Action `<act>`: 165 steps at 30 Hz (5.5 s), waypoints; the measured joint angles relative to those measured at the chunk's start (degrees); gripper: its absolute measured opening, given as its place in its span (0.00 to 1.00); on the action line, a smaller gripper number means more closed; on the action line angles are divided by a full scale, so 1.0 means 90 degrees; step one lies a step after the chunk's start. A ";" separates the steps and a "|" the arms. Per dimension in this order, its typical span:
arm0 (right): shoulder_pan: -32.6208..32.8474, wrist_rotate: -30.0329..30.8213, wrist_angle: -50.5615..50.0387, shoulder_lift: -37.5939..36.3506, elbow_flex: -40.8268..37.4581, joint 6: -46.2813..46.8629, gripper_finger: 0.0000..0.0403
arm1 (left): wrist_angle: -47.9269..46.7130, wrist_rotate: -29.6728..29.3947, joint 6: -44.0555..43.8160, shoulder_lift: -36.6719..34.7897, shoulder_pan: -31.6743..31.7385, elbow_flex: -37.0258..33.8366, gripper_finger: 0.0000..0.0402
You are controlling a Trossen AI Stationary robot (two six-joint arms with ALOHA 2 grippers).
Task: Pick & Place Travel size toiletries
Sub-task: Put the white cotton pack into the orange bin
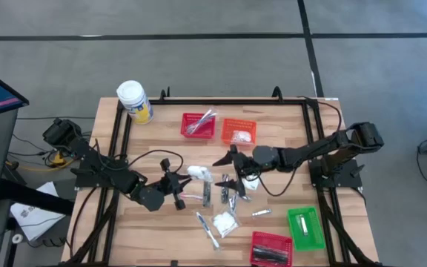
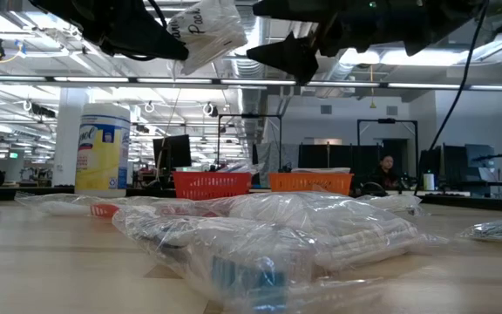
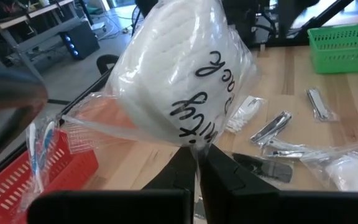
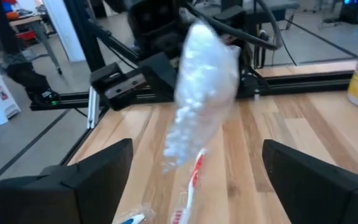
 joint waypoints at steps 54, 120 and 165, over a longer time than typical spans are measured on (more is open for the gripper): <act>-0.0507 0.0552 0.0441 -0.0248 0.0282 -0.0455 0.01 | 0.0315 -0.1072 0.0624 -0.1054 -0.0572 0.0002 0.23; 0.1318 0.0430 0.5286 0.1157 0.1229 -0.3502 0.01 | 0.5444 0.4763 0.3275 -0.0398 0.0702 -0.0010 0.41; 0.1478 0.1251 0.5099 0.2040 0.2035 -0.3836 0.01 | 0.5538 0.4755 0.3200 -0.0491 0.0639 -0.0010 0.49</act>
